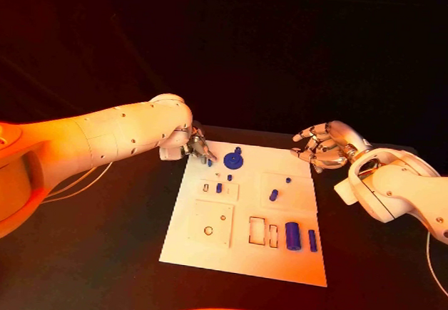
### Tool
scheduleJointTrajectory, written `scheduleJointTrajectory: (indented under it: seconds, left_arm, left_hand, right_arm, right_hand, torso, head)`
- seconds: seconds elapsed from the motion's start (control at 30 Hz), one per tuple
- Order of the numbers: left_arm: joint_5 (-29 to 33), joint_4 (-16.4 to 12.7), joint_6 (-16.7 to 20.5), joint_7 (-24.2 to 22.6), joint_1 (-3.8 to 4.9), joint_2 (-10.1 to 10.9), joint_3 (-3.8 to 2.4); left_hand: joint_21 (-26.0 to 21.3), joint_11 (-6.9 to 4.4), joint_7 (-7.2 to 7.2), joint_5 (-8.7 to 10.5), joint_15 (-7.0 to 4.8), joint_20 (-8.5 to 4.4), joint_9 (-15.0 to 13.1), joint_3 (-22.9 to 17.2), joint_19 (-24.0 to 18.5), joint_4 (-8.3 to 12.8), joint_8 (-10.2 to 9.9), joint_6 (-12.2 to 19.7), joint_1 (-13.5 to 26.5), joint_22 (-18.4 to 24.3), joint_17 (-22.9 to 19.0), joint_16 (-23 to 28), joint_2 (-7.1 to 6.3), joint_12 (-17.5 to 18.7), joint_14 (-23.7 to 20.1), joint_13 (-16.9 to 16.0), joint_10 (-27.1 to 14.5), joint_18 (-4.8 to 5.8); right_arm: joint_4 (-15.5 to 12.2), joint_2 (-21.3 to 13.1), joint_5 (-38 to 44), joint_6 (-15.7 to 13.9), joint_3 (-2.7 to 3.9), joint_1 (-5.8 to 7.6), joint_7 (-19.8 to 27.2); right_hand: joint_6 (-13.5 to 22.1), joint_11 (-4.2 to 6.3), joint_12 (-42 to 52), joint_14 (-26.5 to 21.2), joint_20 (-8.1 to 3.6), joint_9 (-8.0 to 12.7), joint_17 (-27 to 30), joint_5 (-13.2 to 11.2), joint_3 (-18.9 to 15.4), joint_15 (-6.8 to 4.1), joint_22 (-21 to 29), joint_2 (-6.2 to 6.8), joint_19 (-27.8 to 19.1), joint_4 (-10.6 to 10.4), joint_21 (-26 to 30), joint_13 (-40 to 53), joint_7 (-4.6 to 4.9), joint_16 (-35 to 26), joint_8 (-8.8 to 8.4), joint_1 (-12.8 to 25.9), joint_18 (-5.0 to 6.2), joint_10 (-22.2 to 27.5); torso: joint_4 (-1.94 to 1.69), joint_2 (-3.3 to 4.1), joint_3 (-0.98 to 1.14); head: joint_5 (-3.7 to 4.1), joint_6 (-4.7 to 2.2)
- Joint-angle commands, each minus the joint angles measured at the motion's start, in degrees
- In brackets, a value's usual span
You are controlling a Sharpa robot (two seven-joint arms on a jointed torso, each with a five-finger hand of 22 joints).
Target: Assemble the parts on the task board
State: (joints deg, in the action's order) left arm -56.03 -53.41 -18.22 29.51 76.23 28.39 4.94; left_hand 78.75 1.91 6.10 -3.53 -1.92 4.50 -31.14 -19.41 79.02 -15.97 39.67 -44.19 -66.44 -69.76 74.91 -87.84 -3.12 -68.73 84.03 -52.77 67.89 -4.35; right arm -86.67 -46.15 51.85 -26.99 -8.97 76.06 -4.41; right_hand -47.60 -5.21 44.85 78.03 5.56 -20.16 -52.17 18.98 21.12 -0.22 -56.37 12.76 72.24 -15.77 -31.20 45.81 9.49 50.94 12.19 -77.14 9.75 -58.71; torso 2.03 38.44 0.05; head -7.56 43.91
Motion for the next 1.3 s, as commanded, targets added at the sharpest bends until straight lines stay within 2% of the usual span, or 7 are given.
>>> scheduleJointTrajectory:
  seconds: [0.03, 0.43, 0.5, 0.7, 0.87, 1.13, 1.3]
  left_arm:
    - [1.54, -0.02, 0.23, -0.93, -0.03, -0.25, -0.01]
    - [2.84, 0.11, 0.79, -1.16, -0.04, -0.29, 0.02]
    - [3.17, 0.12, 0.89, -1.15, -0.04, -0.25, 0.03]
    - [4.06, 0.08, 1.4, -1.07, -0.04, -0.03, 0.05]
    - [4.91, -0.58, 2.22, -0.99, -0.05, 0.56, 0.05]
    - [7.08, -4.31, 3.88, -0.72, -0.11, 3.46, -0.31]
    - [8.23, -9.62, 4.48, -0.68, -0.09, 6.93, -0.59]
  left_hand:
    - [0.21, -0.25, -0.14, -0.09, -0.03, -0.12, 0.13, -0.88, 0.31, 0.15, 0.23, -0.51, -1.12, -0.09, 11.35, -0.22, 0.03, -0.19, 4.82, 0.04, 0.12, -0.07]
    - [0.34, -0.85, -0.83, -0.02, -0.51, -0.52, 0.1, -4.67, 0.43, 1.5, 1.03, -1.45, -4.55, -0.36, 11.32, -0.21, 0.7, -0.36, 4.82, -0.04, 0.54, -0.03]
    - [0.37, -1.12, -1.11, 0.01, -0.78, -0.79, -0.29, -6.96, 0.47, 2.62, 1.66, -1.49, -5.88, -0.45, 11.31, -0.2, 0.75, -0.33, 4.83, -0.02, 0.67, -0.01]
    - [0.38, -1.34, -1.17, 0.01, -0.96, -1.08, -3.12, -21.29, 0.53, 9.08, 5.07, 0.04, -6.17, -0.65, 11.22, -0.14, -0.97, 0.28, 4.81, 0.83, 0.96, 0.04]
    - [0.35, -1.29, -1.15, 0.04, -0.93, -1.02, -3.8, -24.12, 0.5, 10.53, 5.92, 0.23, -4.67, -0.65, 11.14, -0.1, -1.36, 0.31, 4.79, 0.98, 1.13, 0.03]
    - [0.38, -1.38, -1.22, -0.02, -1.01, -1.06, -4.38, -26.76, 0.56, 12.08, 6.88, 0.18, -3.28, -0.73, 10.73, 0.12, -1.63, 0.11, 4.67, 0.79, 1.58, 0.03]
    - [0.4, -1.44, -1.27, -0.07, -1.07, -1.11, -4.53, -28.02, 0.6, 12.76, 7.28, 0.16, -2.38, -0.78, 10.59, 0.2, -1.83, -0.06, 4.63, 0.58, 1.88, 0.04]
  right_arm:
    - [0.06, 0.14, -0.29, -0.47, 0.0, -0.03, 1.69]
    - [0.34, 0.39, -0.74, -0.73, -0.02, -0.03, 2.09]
    - [0.36, 0.39, -0.76, -0.72, -0.02, -0.03, 2.1]
    - [0.52, 0.4, -0.73, -0.82, -0.03, -0.03, 1.76]
    - [0.95, 0.5, -0.91, -0.96, -0.05, -0.03, 1.72]
    - [1.26, 0.52, -1.22, -0.85, -0.1, -0.09, 1.82]
    - [1.72, 0.51, -0.8, -0.83, -0.16, -0.16, 1.3]
  right_hand:
    - [0.63, 0.5, -1.92, -2.06, 0.22, 0.04, 5.93, 0.33, 1.0, 0.21, 5.56, 0.75, -0.86, 0.24, 7.54, -2.44, 0.25, -9.33, 0.61, 0.12, 0.69, 1.51]
    - [1.65, 0.05, -3.25, -2.45, 0.62, -0.38, 6.49, 0.28, 1.65, 0.72, 10.32, 1.1, -0.23, 0.8, 12.32, -5.21, 0.64, -14.93, 2.06, 0.69, 0.67, 3.03]
    - [1.7, 0.04, -3.25, -2.44, 0.63, -0.4, 6.48, 0.29, 1.67, 0.73, 10.49, 1.1, -0.18, 0.84, 12.47, -5.3, 0.65, -15.11, 2.13, 0.69, 0.67, 3.08]
    - [2.33, -0.23, -5.62, -2.97, 0.98, -0.76, 7.1, 0.31, 2.33, 0.99, 13.84, 1.1, 0.01, 1.04, 15.63, -8.66, 0.88, -19.69, 3.41, 1.01, 0.64, 3.91]
    - [2.89, -0.68, -9.55, -3.64, 1.39, -0.9, 7.55, 0.28, 2.8, 1.56, 17.24, 1.38, -0.16, 1.24, 18.69, -13.63, 1.19, -24.27, 4.49, 1.49, 0.59, 3.63]
    - [3.49, -1.23, -12.36, -4.77, 2.01, -0.82, 7.75, 0.3, 2.89, 2.19, 20.3, 1.4, -0.72, 1.63, 21.3, -17.86, 1.63, -28.14, 5.27, 1.85, 0.57, 3.7]
    - [3.7, -1.86, -15.32, -6.48, 2.84, -0.65, 9.09, 0.31, 2.98, 2.99, 23.56, 1.39, -1.86, 1.95, 23.99, -22.25, 2.11, -32.19, 6.0, 2.25, 0.58, 3.93]
  torso:
    - [-0.02, 0.02, 0.04]
    - [-0.01, 0.03, 0.09]
    - [-0.03, 0.04, 0.07]
    - [-0.03, -0.01, 0.09]
    - [-0.08, -0.01, 0.07]
    - [-0.08, -0.07, 0.07]
    - [-0.28, -0.17, 0.14]
  head:
    - [-0.02, -0.01]
    - [-0.1, 0.08]
    - [-0.06, 0.07]
    - [-0.07, 0.02]
    - [-0.12, 0.1]
    - [-0.24, 0.16]
    - [-0.22, 0.22]
